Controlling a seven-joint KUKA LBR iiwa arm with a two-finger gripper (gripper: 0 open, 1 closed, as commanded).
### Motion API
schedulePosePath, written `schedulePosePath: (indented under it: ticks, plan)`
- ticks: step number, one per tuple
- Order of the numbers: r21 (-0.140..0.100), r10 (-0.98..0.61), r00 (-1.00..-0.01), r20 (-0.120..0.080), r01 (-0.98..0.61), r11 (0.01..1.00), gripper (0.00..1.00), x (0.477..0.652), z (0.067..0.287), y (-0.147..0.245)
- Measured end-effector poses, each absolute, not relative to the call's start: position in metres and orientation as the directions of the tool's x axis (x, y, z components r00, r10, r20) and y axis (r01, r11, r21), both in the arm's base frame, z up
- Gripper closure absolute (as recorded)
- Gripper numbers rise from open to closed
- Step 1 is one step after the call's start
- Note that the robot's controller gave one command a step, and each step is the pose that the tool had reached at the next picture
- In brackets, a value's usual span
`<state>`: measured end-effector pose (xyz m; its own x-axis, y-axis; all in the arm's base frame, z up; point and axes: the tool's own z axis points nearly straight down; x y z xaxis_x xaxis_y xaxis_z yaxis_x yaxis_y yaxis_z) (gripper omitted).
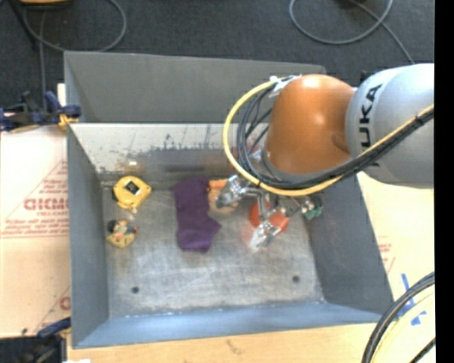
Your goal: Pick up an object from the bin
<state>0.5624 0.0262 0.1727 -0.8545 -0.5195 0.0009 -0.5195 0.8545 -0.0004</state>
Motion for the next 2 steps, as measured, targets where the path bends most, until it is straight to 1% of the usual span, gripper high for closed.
schedulePosePath:
  ticks: [1,2]
  plan:
    - [-0.001,-0.593,-0.805,-0.003,-0.593,0.805,0.00,0.579,0.240,0.016]
    - [-0.009,-0.615,-0.789,-0.012,-0.615,0.789,0.00,0.566,0.206,0.047]
